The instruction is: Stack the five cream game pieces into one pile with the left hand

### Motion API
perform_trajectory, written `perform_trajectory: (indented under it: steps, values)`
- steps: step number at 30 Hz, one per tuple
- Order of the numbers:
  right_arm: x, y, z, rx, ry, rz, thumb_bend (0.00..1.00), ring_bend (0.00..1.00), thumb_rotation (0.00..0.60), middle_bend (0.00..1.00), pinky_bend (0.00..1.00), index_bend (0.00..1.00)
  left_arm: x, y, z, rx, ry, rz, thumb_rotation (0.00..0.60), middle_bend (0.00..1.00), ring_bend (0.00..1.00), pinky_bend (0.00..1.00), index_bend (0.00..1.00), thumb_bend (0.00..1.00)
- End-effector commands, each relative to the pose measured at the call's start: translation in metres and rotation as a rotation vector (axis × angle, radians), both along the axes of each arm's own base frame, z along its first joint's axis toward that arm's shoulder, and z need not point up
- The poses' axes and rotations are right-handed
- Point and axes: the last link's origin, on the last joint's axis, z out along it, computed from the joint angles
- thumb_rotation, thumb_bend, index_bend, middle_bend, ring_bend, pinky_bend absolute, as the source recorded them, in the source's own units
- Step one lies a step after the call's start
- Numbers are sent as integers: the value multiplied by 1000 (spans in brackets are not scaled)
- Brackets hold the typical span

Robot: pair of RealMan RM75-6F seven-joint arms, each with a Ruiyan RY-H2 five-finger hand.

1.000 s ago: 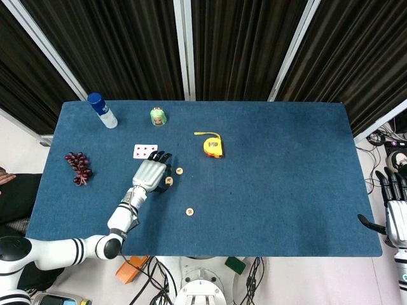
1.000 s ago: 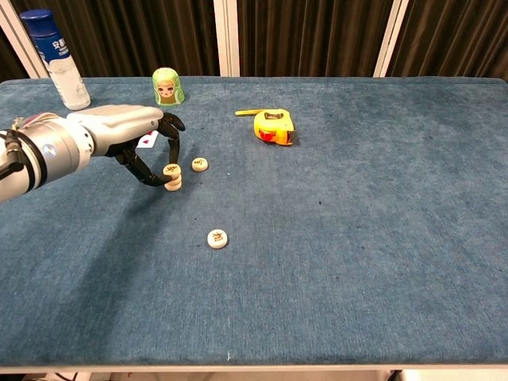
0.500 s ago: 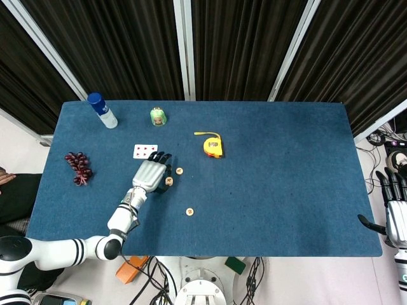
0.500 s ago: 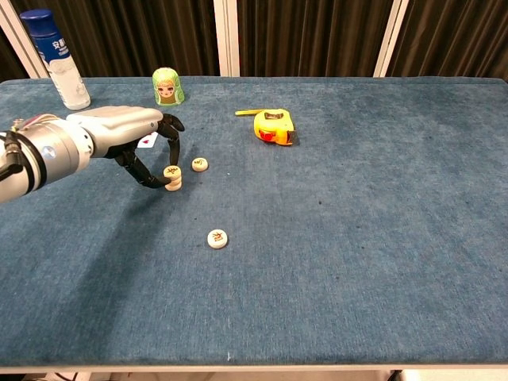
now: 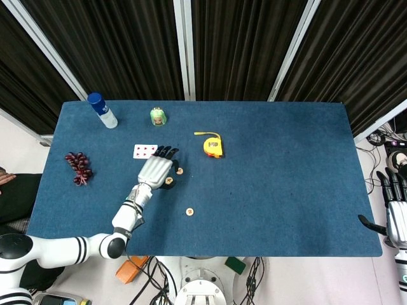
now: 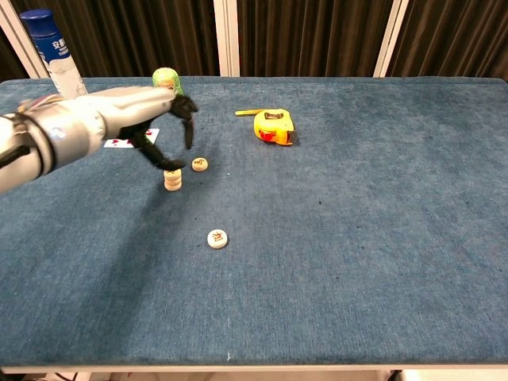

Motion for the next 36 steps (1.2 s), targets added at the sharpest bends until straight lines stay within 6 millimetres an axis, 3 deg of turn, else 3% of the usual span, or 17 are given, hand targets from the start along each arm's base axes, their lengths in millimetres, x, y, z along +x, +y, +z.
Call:
perform_trajectory:
  steps: [1,7,14,36]
  values:
    - [-1,1,1,0,1,-2,173,0,600,44,73,0,12,7,-7,-6,-15,1,600,59,0,0,440,296]
    - [-5,4,3,-9,-2,-15,173,0,600,44,73,0,22,20,-19,-5,47,18,600,59,0,0,439,296]
    - [-7,4,2,-5,-6,-16,173,0,600,44,73,0,17,28,-26,2,106,77,600,59,0,0,439,296]
    - [-7,3,3,-4,1,-29,173,0,600,44,73,0,8,33,-42,-16,114,133,600,60,0,0,440,291]
